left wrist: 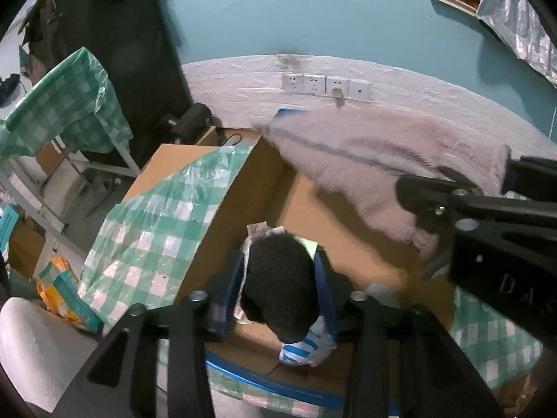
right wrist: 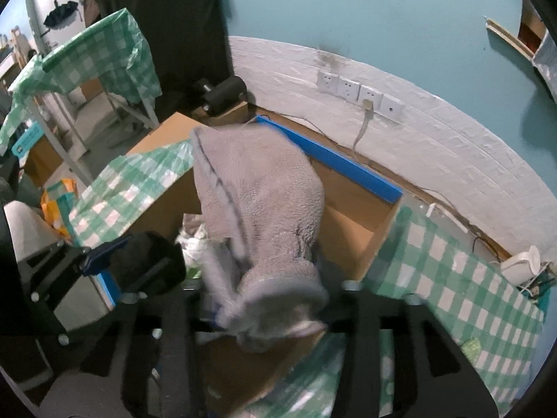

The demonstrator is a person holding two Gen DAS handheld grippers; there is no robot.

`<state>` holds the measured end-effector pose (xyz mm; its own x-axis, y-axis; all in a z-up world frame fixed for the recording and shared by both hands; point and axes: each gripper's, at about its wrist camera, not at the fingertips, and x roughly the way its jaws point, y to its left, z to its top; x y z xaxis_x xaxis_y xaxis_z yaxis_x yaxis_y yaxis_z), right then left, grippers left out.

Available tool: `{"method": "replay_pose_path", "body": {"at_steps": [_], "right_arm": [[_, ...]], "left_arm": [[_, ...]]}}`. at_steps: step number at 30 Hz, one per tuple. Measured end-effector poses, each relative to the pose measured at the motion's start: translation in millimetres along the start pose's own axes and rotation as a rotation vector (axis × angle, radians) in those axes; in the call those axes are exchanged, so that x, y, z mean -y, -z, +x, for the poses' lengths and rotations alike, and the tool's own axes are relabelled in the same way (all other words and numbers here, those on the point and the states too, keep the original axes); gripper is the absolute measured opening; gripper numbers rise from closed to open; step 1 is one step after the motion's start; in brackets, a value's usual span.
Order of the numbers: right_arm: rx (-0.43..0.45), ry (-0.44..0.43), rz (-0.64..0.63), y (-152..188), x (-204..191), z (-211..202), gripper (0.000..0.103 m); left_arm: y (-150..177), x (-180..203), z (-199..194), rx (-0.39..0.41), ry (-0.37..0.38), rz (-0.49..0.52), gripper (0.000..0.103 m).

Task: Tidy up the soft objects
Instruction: 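Lower both tools into the box and open them to drop the items, then withdraw both tools from the box back toward the table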

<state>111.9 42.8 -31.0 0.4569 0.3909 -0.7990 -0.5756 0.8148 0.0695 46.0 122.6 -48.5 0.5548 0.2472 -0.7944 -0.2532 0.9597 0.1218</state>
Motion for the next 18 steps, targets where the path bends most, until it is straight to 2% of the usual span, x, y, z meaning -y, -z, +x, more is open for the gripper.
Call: {"method": "replay_pose_path", "body": {"at_steps": [4,13,18], "right_arm": [[0.022,0.030,-0.007,-2,-5,0,0.060],[0.025,0.065,0.020,3,12,-11,0.061],[0.023,0.100,0.025,12,24,-23,0.067]], "left_arm": [[0,0,-3,0.029,-0.026,0.006,0.067],[-1,2,-6,0.035,-0.017,0.013,0.068],[-1,9,-12,0.052,0.002,0.028,0.068]]}}
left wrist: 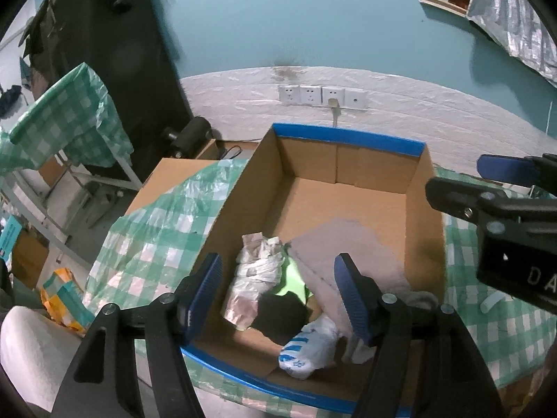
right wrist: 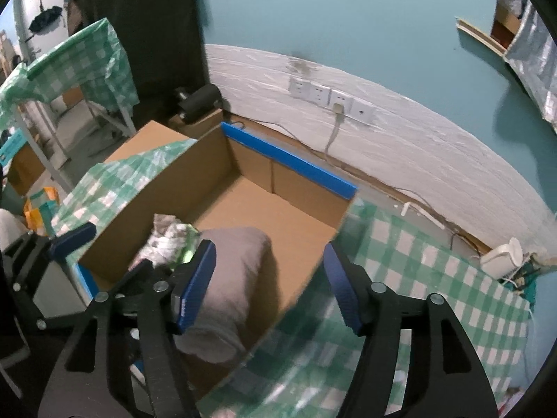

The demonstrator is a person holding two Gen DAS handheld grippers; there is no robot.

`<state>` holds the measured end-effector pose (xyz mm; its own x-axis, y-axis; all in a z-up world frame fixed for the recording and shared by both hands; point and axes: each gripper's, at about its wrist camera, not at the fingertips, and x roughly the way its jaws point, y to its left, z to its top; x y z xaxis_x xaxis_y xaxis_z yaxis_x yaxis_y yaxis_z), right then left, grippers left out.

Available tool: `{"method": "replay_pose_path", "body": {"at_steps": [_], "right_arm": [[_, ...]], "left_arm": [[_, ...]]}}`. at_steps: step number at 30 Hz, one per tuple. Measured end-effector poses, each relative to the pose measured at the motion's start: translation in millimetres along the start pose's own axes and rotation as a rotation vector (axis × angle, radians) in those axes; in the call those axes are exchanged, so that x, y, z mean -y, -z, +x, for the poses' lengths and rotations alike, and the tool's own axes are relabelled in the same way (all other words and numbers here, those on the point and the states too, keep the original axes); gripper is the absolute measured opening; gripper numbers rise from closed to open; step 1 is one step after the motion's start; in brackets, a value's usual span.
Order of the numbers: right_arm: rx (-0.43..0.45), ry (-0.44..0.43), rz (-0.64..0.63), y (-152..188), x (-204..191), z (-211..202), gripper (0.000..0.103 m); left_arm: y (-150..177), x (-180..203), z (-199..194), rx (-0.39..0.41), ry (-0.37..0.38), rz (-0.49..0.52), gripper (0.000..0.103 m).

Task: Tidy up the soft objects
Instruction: 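Withdraw both tools from the box back toward the table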

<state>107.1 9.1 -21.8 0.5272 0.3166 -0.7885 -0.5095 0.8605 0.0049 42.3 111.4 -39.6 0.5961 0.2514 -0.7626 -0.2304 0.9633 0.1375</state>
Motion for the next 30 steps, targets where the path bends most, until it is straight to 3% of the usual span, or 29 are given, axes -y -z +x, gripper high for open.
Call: {"method": "replay_pose_path", "body": {"at_steps": [12,30], "right_arm": [[0.003,0.074,0.032,29,44,-31,0.068],[0.000,0.172,0.209,83,135,-60,0.073]], "left_arm": [[-1,38,-20,0.064,0.034,0.085,0.075],[2,99,-38,0.089,0.090,0.194,0.078]]}}
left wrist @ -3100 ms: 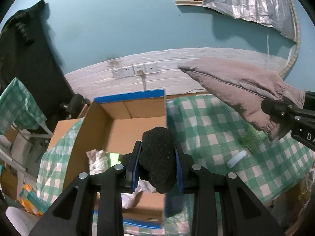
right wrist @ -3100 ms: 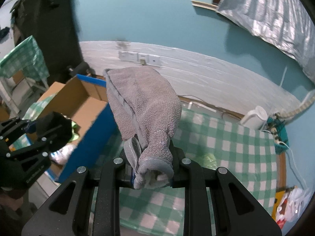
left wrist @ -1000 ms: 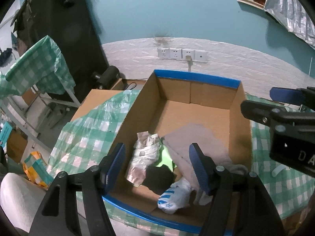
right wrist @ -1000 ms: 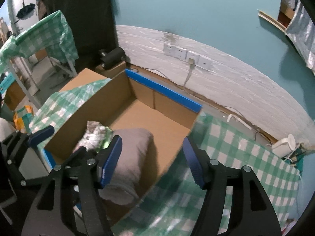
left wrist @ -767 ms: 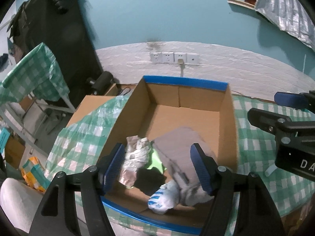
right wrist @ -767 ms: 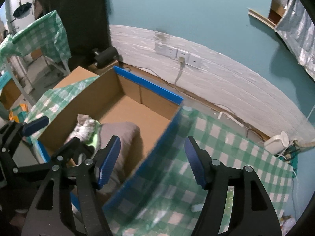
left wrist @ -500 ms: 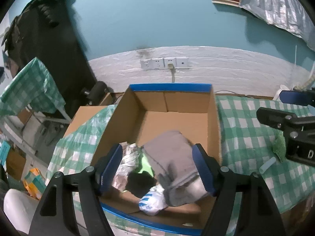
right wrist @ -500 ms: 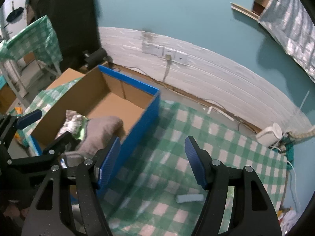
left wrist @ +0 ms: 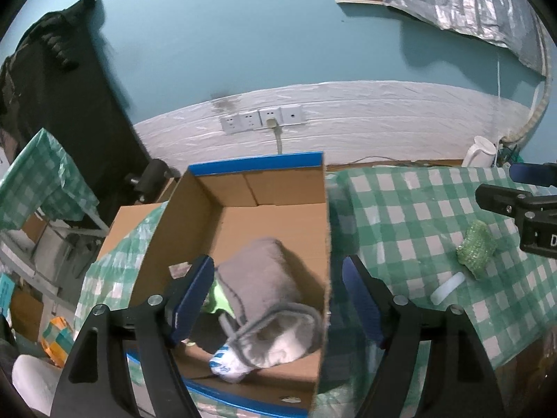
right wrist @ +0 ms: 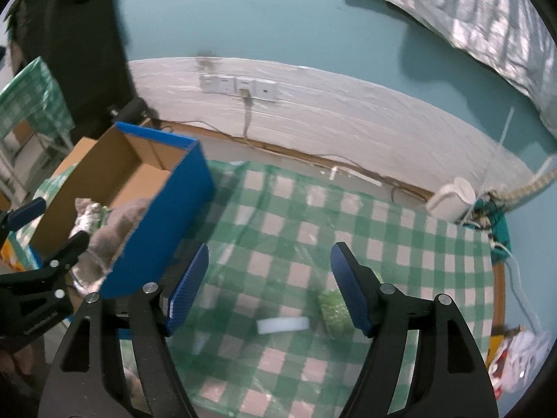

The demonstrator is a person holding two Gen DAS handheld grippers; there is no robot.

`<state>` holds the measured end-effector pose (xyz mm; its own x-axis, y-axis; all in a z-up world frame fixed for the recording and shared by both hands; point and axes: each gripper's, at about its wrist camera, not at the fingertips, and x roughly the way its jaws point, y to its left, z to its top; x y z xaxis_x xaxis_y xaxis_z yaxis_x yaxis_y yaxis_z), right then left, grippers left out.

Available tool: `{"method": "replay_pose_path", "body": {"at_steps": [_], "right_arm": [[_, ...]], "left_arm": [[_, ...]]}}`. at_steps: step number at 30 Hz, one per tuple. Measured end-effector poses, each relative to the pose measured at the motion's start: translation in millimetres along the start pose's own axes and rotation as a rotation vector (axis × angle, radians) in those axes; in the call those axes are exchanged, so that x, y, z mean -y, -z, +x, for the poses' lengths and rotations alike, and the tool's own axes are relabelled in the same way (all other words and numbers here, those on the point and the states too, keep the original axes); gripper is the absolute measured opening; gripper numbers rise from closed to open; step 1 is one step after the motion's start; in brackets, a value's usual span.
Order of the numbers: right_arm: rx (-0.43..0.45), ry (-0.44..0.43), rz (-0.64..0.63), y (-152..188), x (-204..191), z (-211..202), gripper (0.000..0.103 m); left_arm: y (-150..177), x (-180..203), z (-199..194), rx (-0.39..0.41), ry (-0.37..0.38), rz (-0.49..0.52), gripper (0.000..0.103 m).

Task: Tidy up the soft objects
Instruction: 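Withdraw both tools from the box back toward the table, then lower the right tool onto the green mesh scrubber and grasp it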

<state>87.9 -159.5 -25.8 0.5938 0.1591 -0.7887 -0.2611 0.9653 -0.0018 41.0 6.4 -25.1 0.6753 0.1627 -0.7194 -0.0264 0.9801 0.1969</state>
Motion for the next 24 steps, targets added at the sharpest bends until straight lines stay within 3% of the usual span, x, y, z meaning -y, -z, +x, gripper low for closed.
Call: {"method": "replay_pose_path", "body": {"at_steps": [13,24], "right_arm": [[-0.046,0.065,0.107,29,67,10,0.073],[-0.104,0.087,0.166,49,102,38,0.073]], "left_arm": [[4,64,7,-0.002,0.051,0.137,0.078],[8,106,34,-0.063,0.130,0.200,0.078]]}}
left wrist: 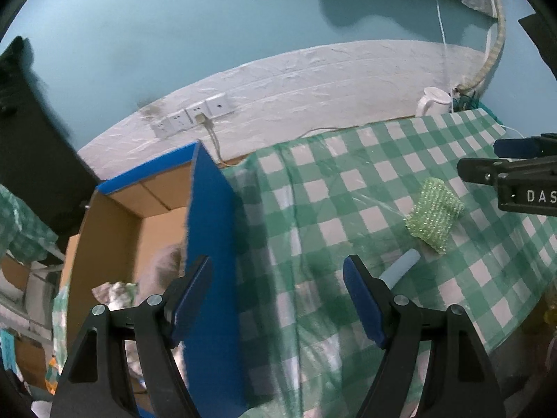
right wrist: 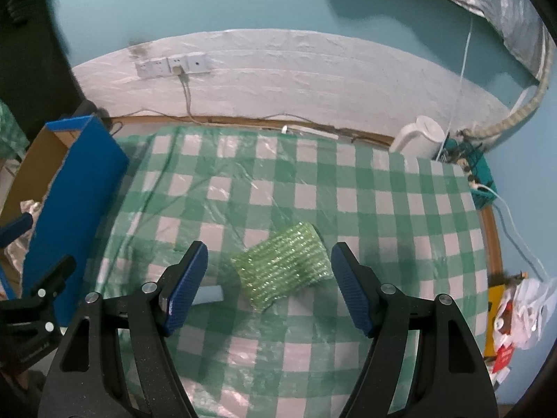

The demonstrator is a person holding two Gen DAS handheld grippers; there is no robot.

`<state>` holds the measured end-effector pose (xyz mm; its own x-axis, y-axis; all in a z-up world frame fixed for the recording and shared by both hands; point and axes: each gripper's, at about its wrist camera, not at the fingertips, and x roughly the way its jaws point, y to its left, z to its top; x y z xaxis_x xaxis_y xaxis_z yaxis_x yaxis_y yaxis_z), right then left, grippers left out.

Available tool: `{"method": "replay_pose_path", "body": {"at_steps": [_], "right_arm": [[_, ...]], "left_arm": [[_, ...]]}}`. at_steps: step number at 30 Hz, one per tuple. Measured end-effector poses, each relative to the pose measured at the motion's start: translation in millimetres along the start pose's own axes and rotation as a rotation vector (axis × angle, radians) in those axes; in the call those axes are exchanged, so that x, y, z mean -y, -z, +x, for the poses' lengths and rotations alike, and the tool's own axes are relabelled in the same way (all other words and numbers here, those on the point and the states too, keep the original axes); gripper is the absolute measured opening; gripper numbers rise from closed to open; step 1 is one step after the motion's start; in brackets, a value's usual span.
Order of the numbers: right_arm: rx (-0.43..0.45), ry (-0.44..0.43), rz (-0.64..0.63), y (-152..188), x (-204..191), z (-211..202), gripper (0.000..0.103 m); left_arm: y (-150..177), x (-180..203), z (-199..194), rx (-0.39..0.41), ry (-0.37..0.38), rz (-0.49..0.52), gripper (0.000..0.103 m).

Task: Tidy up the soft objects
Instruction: 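Lower the right tool onto the green mesh scrubber and grasp it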

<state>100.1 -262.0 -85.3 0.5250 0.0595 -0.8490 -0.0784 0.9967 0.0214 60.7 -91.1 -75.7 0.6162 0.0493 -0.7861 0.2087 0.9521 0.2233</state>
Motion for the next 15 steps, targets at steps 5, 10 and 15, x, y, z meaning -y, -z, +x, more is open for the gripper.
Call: {"method": "replay_pose_path", "body": {"at_steps": [5,10,15], "right_arm": [[-0.028,0.004,0.016,4,10,18,0.075],[-0.061,0.006,0.018,11,15,45,0.077],[-0.103,0.000,0.012,19,16,71,0.077]], "left_arm": [[-7,18,17,-0.004,0.045,0.055,0.079],[-8,34,34,-0.023,0.070,0.103,0.079],[-6,47,49,-0.042,0.106,0.136,0.079]]}}
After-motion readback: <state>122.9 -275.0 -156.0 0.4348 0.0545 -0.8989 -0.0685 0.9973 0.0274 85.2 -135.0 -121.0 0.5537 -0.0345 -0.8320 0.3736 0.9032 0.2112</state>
